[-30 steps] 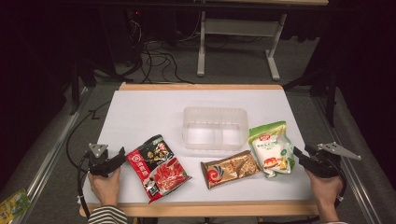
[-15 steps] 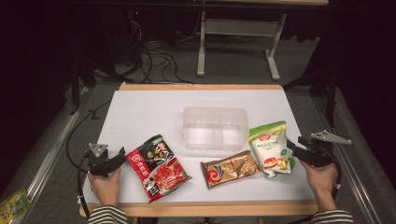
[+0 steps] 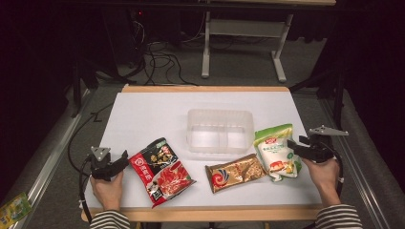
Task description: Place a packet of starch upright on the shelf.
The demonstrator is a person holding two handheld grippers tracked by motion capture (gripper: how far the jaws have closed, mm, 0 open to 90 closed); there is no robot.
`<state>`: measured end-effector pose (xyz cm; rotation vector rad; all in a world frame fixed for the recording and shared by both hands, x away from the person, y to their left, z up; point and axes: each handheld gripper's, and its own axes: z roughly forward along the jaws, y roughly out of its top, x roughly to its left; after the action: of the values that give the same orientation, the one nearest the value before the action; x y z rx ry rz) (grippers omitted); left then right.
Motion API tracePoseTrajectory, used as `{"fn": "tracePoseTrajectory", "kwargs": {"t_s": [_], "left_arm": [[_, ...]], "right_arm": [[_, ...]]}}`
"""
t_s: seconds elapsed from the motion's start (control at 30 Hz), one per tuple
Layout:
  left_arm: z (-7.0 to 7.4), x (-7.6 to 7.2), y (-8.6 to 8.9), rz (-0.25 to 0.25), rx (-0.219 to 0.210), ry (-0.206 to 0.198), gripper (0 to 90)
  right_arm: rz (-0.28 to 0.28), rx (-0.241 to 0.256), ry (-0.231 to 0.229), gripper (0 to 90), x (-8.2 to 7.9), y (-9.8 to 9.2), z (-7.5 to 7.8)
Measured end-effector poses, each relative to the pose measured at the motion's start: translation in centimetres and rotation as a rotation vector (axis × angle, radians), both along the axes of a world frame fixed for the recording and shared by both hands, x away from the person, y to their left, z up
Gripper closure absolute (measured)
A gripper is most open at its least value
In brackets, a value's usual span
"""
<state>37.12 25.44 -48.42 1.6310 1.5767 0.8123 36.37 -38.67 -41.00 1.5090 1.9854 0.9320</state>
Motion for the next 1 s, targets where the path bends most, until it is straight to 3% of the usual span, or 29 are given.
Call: {"fn": "tracePoseTrajectory", "kwargs": {"t_s": [0.1,0.37,0.6,0.7,1.0], "left_arm": [[0.0,-0.1,0.0,0.001,-0.004,-0.012,29.2],[0.0,-0.1,-0.1,-0.001,0.003,-0.007,29.1],[0.0,0.0,-0.1,-0.003,0.003,-0.007,28.9],[0.0,0.0,-0.1,-0.002,0.002,-0.008,28.9],[0.0,-0.1,-0.1,0.005,0.009,-0.009,27.9]], "right_arm": [[0.012,-0.006,0.035,41.5,0.8,0.3,-0.2],[0.05,-0.025,0.076,40.1,2.7,1.0,-0.1],[0.075,-0.004,0.12,39.9,4.1,1.4,-0.3],[0.087,0.001,0.17,39.6,4.7,1.6,-1.0],[0.146,-0.001,0.244,43.6,5.7,2.4,-2.2]]}}
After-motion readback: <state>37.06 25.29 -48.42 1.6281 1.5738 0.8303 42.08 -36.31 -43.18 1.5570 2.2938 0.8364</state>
